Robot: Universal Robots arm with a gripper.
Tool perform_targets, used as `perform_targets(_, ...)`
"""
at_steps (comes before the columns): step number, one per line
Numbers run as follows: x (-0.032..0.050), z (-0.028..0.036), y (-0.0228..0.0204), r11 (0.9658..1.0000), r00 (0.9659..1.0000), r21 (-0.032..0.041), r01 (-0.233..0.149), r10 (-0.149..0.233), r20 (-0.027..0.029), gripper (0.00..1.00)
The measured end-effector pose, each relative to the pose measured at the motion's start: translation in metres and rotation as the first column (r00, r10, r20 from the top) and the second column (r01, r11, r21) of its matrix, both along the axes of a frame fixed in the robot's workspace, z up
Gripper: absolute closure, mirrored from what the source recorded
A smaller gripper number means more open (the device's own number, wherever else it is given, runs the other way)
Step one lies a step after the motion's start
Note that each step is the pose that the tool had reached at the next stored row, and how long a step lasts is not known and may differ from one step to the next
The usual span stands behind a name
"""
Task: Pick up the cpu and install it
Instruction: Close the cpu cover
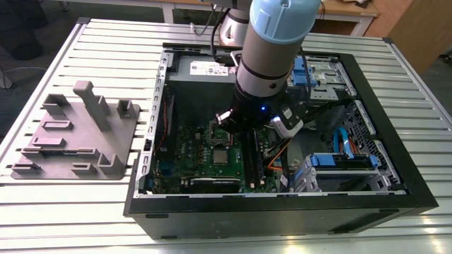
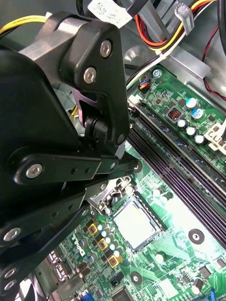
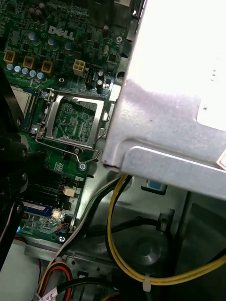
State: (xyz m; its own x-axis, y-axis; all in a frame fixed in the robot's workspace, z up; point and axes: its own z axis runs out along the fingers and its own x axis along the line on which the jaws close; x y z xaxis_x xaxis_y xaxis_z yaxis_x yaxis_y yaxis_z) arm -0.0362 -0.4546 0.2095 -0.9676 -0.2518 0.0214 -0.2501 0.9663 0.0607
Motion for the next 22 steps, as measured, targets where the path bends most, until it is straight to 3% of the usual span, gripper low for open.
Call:
perform_targets(7, 0.0002, -0.0014, 0.0023, 1.0000, 1.0000, 0.0044, 0.000, 0.000, 0.0003, 0.89)
perform_targets(13, 0.0004, -0.0039, 0.0119, 1.0000, 1.0000, 0.0048, 0.000, 0.000, 0.0004, 0.89)
perform_targets(22, 0.0005, -0.0076, 0.0208, 1.0000, 1.0000, 0.0094, 0.000, 0.000, 0.0014, 0.89)
